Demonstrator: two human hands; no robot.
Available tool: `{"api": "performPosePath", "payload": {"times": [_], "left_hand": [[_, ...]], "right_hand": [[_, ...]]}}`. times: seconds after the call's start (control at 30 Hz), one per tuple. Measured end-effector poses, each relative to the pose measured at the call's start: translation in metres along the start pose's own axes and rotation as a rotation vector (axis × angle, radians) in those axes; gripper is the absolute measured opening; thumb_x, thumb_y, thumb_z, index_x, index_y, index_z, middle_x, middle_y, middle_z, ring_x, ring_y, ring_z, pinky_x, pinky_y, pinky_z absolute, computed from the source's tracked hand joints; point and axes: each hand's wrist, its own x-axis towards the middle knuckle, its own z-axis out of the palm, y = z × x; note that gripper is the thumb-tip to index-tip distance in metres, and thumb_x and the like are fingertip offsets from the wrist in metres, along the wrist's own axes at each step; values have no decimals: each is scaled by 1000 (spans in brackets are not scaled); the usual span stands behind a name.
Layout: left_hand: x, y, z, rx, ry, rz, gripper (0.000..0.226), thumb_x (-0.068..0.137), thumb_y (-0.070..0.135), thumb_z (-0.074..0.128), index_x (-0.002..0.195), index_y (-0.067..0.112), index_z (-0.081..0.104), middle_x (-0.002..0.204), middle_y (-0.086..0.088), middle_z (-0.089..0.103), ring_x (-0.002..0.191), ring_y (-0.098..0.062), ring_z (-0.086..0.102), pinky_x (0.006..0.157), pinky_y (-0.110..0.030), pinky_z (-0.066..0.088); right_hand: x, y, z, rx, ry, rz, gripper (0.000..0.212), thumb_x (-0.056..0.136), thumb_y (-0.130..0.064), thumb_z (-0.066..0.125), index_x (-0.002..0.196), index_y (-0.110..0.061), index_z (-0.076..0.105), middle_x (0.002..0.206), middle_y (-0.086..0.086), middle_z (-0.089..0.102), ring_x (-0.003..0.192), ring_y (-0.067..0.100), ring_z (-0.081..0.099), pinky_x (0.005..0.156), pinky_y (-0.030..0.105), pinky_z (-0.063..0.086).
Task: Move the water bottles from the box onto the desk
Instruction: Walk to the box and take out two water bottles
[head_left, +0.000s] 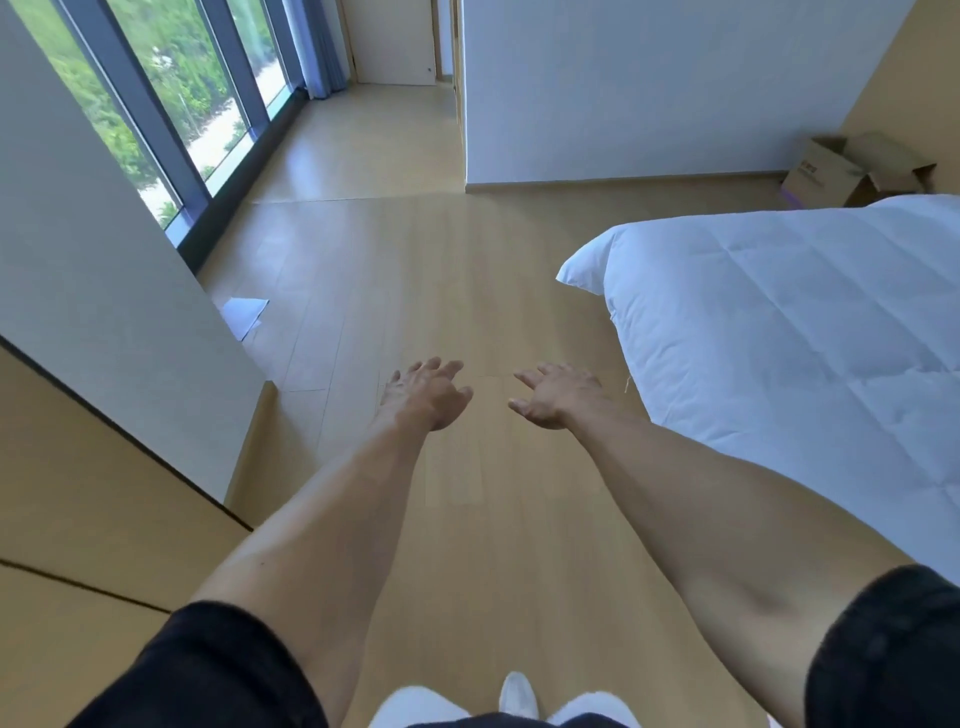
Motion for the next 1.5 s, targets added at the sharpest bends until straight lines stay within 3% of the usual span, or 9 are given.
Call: {"api": "performPosePath", "payload": {"times": [0.3, 0.87, 1.2, 1.5], "left_hand": [[116, -4, -32, 3, 11, 11, 58, 101, 51, 36, 156, 32, 30, 163, -1, 30, 149, -24, 27, 120, -48, 19], [426, -64, -129, 37, -50, 177, 57, 103, 50, 35, 156, 32, 30, 162, -1, 30, 149, -24, 28, 120, -44, 21], [566, -82, -159, 61, -85, 187, 58, 103, 50, 36, 157, 31, 29, 163, 0, 29, 150, -24, 27, 122, -46, 19], [739, -74, -211, 99, -42, 127, 58, 102, 52, 35, 156, 32, 30, 161, 1, 32, 148, -23, 30, 121, -46, 21]], "right_hand": [[109, 3, -48, 14, 0, -12, 65, 98, -66, 29, 157, -43, 13, 167, -3, 12, 153, 22, 12, 121, 49, 15], [376, -24, -183, 47, -6, 135, 64, 99, -63, 30, 157, -40, 17, 166, -1, 16, 153, 23, 15, 120, 49, 20], [505, -20, -230, 83, -34, 152, 64, 99, -63, 32, 158, -40, 16, 167, -1, 14, 153, 24, 15, 121, 47, 19], [681, 12, -292, 148, -12, 96, 64, 99, -63, 33, 157, -42, 18, 166, -3, 16, 153, 22, 13, 121, 48, 18]]}}
